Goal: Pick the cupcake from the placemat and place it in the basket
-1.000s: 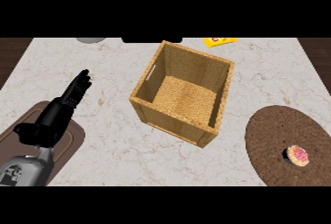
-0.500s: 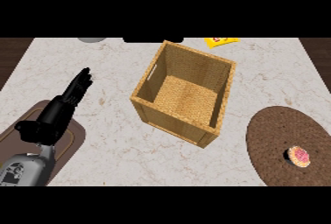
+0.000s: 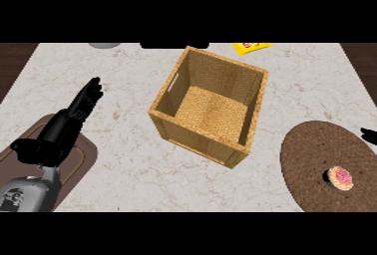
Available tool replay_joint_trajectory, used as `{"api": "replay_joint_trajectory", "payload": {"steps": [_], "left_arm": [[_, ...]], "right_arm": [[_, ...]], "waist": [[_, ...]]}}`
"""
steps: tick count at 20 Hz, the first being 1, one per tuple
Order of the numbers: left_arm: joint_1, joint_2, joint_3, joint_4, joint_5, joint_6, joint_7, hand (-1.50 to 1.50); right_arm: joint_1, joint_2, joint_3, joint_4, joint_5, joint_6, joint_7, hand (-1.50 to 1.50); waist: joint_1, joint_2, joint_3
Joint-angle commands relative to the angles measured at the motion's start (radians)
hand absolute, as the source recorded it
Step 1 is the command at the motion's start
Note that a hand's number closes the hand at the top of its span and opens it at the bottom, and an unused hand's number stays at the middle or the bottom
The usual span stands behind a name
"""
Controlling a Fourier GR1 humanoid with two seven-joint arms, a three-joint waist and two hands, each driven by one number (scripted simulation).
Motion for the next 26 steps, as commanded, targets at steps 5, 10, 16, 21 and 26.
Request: {"api": "replay_joint_trajectory", "payload": {"steps": [5,10,16,21,26], "left_arm": [[0.050,-0.091,-0.032,-0.027,-0.081,0.027,0.002,0.00],[0.033,-0.046,0.047,-0.063,-0.038,-0.049,0.034,0.00],[0.017,-0.084,0.046,-0.044,-0.079,-0.055,0.038,0.00],[0.037,-0.074,0.093,0.001,-0.082,-0.097,-0.024,0.00],[0.018,-0.115,0.089,0.022,-0.123,-0.084,-0.023,0.00]], "right_arm": [[-0.006,0.012,-0.044,0.010,-0.005,0.048,-0.086,-1.50],[-0.017,0.039,-0.034,-0.031,-0.004,0.089,-0.066,-1.50],[-0.085,0.082,0.016,0.034,0.111,0.017,-0.017,-1.50],[-0.022,0.103,0.002,-0.101,0.134,0.061,0.041,-1.50],[-0.049,0.144,0.021,0.018,0.220,-0.015,-0.031,-1.50]], "waist": [[-0.005,-0.002,0.000],[-0.003,-0.001,0.000],[0.002,0.000,0.000],[-0.003,-0.001,0.000],[-0.002,0.000,0.000]]}}
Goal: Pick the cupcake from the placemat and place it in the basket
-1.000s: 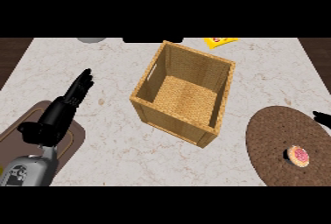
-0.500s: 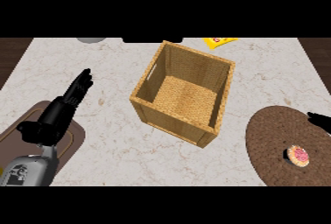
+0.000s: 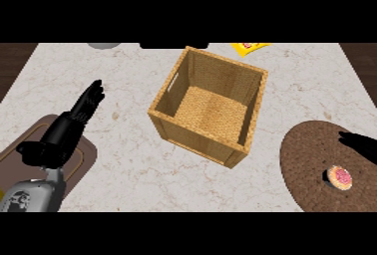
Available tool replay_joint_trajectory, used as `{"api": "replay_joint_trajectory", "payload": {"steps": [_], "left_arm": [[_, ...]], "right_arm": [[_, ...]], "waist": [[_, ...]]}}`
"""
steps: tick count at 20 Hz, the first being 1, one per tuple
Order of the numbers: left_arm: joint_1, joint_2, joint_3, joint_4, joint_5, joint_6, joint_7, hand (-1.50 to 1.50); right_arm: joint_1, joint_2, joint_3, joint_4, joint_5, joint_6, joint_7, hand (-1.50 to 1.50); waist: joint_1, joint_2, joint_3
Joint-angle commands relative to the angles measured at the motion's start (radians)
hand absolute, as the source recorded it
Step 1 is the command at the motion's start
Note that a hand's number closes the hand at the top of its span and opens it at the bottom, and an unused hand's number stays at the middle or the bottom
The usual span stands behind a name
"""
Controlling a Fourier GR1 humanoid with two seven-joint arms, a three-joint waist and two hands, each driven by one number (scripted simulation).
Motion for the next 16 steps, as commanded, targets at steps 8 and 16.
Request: {"api": "replay_joint_trajectory", "payload": {"steps": [8,16], "left_arm": [[0.028,-0.029,0.014,-0.079,-0.015,-0.023,0.045,0.00],[0.012,-0.041,0.038,0.028,-0.057,-0.036,-0.046,0.00]], "right_arm": [[0.009,0.100,0.063,0.051,0.162,-0.097,0.028,-1.50],[-0.090,0.147,0.076,0.264,0.234,-0.177,-0.010,-1.50]], "waist": [[0.000,-0.001,0.000],[0.003,0.001,0.000]]}}
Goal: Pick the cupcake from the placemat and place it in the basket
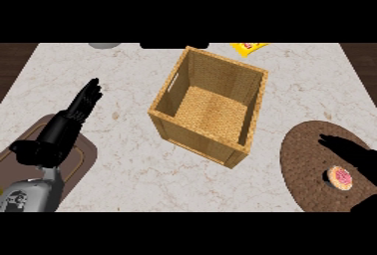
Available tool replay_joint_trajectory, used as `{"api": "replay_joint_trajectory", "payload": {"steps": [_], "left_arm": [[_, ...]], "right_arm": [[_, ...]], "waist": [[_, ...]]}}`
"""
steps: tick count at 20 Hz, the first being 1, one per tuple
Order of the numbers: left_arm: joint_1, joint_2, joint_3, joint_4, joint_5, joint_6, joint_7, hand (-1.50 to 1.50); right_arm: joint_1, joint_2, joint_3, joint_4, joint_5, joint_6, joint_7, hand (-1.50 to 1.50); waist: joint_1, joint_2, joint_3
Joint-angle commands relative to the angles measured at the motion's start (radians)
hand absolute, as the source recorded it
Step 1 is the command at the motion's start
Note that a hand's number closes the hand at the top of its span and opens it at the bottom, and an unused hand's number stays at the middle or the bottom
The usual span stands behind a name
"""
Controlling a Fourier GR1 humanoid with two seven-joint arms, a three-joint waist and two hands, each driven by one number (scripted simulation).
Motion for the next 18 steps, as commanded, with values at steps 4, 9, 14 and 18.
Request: {"api": "replay_joint_trajectory", "payload": {"steps": [4,9,14,18], "left_arm": [[-0.053,-0.009,0.011,-0.056,0.008,-0.006,0.102,0.00],[-0.041,-0.011,0.029,0.001,-0.008,-0.013,0.036,0.00],[-0.054,-0.030,0.022,0.033,-0.029,-0.016,0.017,0.00],[0.000,-0.056,-0.013,0.038,-0.067,0.002,-0.040,0.00]], "right_arm": [[-0.033,-0.004,0.019,0.126,0.063,-0.028,-0.046,-1.50],[-0.070,0.016,0.082,0.142,0.116,0.000,-0.039,1.50],[-0.065,0.012,0.063,0.142,0.134,-0.037,-0.080,1.50],[0.012,0.023,0.120,0.119,0.214,-0.187,-0.131,1.50]], "waist": [[0.001,0.000,0.000],[0.001,0.001,0.000],[-0.001,0.001,0.000],[-0.003,0.001,0.000]]}}
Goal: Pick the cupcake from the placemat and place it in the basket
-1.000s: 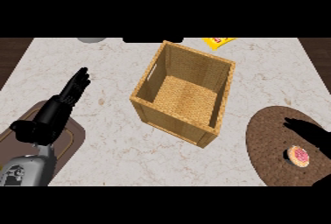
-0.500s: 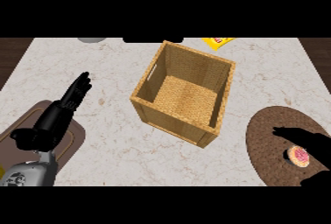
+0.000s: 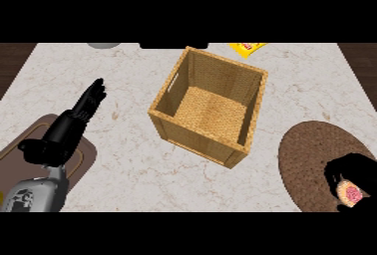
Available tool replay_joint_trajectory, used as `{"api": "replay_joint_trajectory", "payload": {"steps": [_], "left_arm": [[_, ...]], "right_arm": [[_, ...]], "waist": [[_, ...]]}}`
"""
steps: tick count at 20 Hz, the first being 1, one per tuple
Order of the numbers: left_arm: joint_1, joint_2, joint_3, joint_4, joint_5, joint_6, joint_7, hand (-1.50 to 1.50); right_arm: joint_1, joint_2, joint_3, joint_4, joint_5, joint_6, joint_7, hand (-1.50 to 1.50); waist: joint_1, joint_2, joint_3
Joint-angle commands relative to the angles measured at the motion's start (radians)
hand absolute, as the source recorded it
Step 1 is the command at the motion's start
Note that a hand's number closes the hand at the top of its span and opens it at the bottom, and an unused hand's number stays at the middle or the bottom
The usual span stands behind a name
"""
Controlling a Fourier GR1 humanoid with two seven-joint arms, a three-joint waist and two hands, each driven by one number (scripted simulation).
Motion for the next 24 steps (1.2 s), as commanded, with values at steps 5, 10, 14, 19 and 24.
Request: {"api": "replay_joint_trajectory", "payload": {"steps": [5,10,14,19,24], "left_arm": [[0.058,-0.008,-0.006,-0.043,-0.022,0.013,-0.012,0.00],[0.023,-0.005,0.003,0.003,-0.006,0.001,-0.006,0.00],[0.022,-0.004,-0.001,-0.008,-0.004,-0.004,-0.002,0.00],[0.015,-0.012,-0.003,0.000,-0.006,0.002,0.000,0.00],[0.017,-0.015,-0.014,-0.001,-0.005,-0.005,0.005,0.00]], "right_arm": [[0.079,0.191,0.098,-0.183,0.099,-0.111,0.179,1.50],[0.072,0.442,0.170,-0.199,0.173,-0.093,0.436,1.50],[0.078,0.512,0.244,-0.259,0.227,-0.107,0.585,1.50],[0.097,0.516,0.361,-0.345,0.101,-0.126,0.711,1.50],[0.080,0.520,0.507,-0.490,-0.097,-0.308,0.859,1.50]], "waist": [[-0.004,-0.003,0.007],[-0.008,-0.010,0.000],[0.002,-0.014,0.007],[0.000,-0.011,0.017],[0.008,-0.019,0.020]]}}
